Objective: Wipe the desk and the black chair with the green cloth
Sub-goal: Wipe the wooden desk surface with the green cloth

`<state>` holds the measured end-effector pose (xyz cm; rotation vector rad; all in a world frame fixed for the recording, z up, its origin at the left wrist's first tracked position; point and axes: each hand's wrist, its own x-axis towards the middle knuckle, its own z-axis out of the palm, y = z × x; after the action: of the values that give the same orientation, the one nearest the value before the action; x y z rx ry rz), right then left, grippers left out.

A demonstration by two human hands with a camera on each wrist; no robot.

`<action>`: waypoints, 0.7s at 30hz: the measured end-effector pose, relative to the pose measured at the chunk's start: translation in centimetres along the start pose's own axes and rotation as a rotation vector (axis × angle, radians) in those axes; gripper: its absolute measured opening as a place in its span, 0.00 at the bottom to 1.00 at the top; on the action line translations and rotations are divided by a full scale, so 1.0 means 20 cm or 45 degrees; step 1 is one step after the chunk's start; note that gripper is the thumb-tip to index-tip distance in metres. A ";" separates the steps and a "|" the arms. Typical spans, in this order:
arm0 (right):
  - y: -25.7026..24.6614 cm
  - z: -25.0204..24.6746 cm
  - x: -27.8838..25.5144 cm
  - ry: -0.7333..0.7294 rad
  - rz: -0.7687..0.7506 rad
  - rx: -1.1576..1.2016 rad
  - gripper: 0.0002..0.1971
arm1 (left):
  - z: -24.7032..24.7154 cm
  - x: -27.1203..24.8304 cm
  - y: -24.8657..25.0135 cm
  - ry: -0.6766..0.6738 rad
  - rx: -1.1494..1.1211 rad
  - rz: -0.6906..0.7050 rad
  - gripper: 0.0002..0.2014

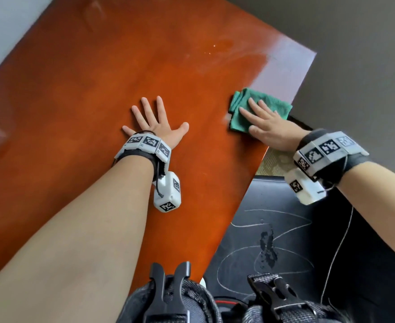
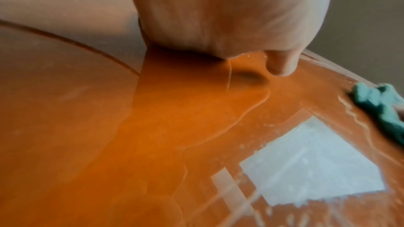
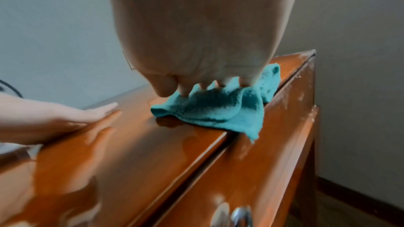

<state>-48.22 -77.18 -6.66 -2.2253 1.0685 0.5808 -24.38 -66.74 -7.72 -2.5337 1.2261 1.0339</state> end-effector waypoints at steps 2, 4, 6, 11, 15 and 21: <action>0.01 0.05 -0.08 -0.004 0.029 0.068 0.26 | 0.00 0.00 0.00 0.003 0.000 -0.001 0.43; 0.01 0.07 -0.11 0.024 0.077 0.084 0.26 | 0.00 0.00 0.00 0.013 0.004 0.005 0.43; 0.01 0.05 -0.07 0.065 0.138 0.085 0.26 | 0.01 0.00 -0.01 0.018 0.006 0.010 0.43; 0.08 -0.09 0.15 0.234 0.291 0.100 0.28 | 0.01 0.01 -0.01 0.007 0.007 0.008 0.43; 0.16 -0.22 0.32 0.356 0.419 0.116 0.28 | 0.01 0.02 -0.01 -0.012 0.008 -0.003 0.44; 0.26 -0.34 0.51 0.551 0.570 0.204 0.29 | 0.00 0.02 -0.01 -0.038 0.013 -0.003 0.44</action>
<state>-45.59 -89.99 -9.63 -2.0218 1.7928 0.1751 -24.01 -66.92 -7.99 -2.5024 1.2168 1.0583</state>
